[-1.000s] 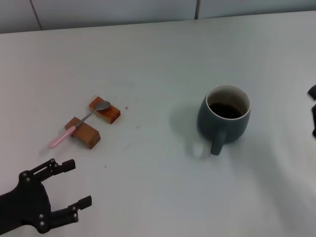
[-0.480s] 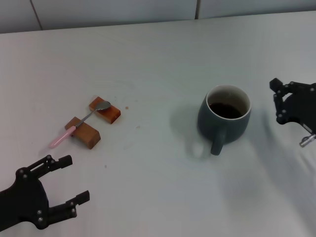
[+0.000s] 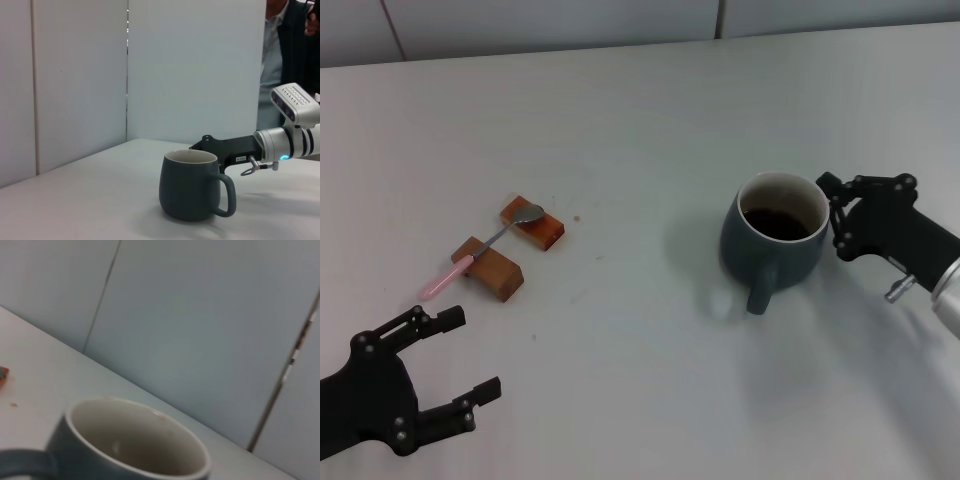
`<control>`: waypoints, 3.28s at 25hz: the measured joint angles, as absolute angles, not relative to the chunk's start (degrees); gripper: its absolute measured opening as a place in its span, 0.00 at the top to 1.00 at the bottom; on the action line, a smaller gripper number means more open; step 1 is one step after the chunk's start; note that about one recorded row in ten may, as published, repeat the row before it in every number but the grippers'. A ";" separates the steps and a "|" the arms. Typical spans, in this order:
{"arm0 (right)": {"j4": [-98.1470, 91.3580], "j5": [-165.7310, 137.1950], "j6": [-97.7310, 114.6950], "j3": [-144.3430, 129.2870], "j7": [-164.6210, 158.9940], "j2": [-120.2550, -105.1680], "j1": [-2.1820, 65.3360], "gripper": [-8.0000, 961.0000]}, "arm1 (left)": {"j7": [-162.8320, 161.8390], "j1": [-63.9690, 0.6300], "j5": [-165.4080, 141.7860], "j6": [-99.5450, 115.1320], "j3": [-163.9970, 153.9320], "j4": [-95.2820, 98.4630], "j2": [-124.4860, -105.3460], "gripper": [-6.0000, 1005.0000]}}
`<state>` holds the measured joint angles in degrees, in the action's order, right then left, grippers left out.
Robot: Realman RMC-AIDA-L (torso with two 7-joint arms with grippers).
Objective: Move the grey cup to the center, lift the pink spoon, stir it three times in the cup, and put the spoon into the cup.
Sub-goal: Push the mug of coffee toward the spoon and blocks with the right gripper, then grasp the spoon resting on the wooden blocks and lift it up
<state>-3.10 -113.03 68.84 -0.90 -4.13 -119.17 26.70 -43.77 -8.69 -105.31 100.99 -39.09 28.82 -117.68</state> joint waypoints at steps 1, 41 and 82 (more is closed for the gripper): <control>-2.58 -113.03 68.79 -1.13 -4.12 -119.17 26.88 0.97 | -43.77 -8.72 -105.30 100.99 -39.09 28.83 -117.68 0.16; 0.88 -113.22 87.23 7.64 -14.04 -118.81 25.46 0.97 | -43.77 -8.17 -105.47 101.32 -39.11 28.28 -117.84 0.16; -24.15 -132.49 100.84 -11.86 -41.07 -119.19 14.29 0.75 | -44.05 -8.46 -105.64 101.12 -39.11 28.21 -118.04 0.16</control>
<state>-24.15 -132.49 100.84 -11.86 -41.07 -119.19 14.29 -44.05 -8.46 -105.64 101.12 -39.11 28.21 -118.04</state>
